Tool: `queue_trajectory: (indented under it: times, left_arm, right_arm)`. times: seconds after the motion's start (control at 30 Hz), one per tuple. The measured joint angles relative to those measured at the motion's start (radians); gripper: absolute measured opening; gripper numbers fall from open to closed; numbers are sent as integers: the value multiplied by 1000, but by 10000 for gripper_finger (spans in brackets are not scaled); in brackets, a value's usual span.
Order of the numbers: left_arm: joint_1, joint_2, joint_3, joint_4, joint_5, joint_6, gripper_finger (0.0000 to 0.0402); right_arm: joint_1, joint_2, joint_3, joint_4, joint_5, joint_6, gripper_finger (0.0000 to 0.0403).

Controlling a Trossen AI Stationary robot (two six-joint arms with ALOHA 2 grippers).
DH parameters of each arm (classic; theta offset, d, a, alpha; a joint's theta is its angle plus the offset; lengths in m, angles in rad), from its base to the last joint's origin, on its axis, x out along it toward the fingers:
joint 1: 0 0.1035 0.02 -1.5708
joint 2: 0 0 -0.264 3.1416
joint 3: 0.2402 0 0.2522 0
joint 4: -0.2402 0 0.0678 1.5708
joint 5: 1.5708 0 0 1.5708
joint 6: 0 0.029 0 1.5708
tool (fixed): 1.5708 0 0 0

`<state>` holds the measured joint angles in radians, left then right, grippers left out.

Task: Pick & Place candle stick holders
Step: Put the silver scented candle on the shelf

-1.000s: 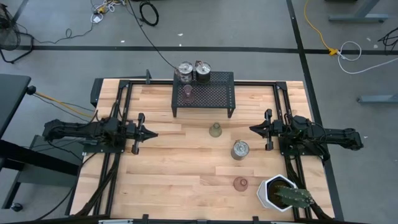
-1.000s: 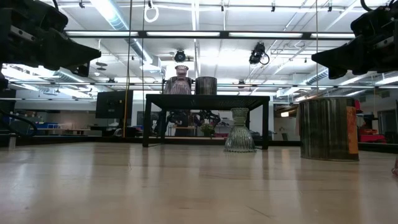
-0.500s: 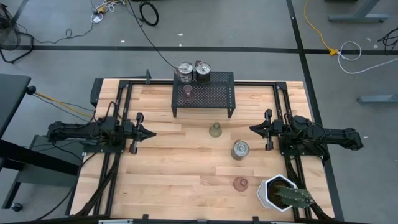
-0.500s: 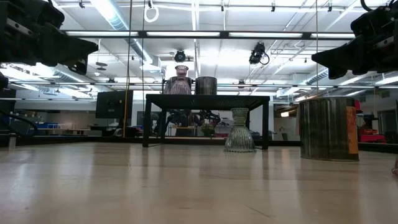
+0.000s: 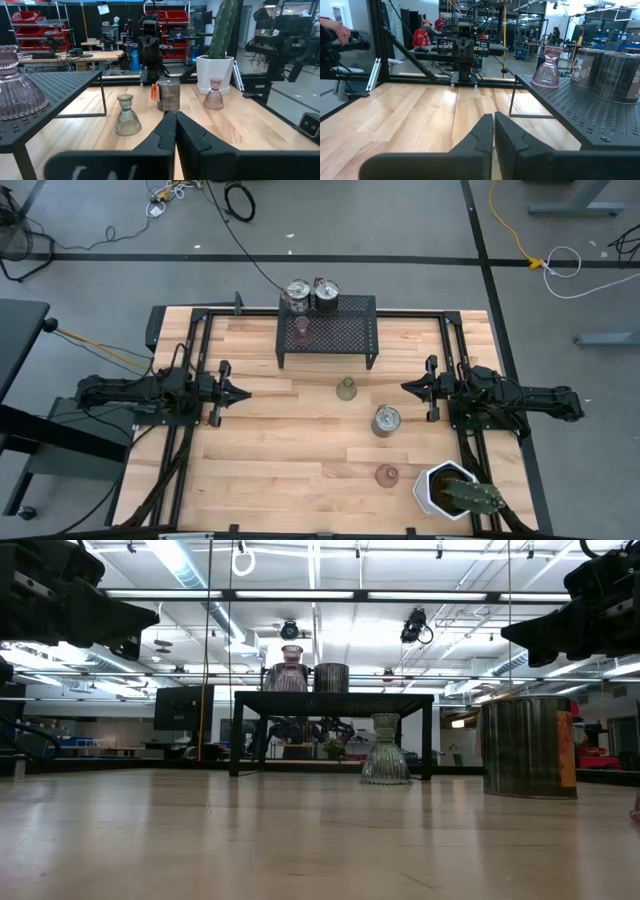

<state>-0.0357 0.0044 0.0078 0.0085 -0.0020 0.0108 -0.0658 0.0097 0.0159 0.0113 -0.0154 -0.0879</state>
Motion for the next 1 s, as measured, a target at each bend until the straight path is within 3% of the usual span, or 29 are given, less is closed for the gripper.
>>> queue_trajectory:
  times: [0.2, 1.0]
  left_arm:
    - [0, 0, -1, 23, -1, 0, 32]
    - [0, 1, -1, 45, -5, 0, 34]
  right_arm:
    - [0, 0, 0, 0, 0, 0, 20]
    - [0, 0, 0, 0, 0, 0, 20]
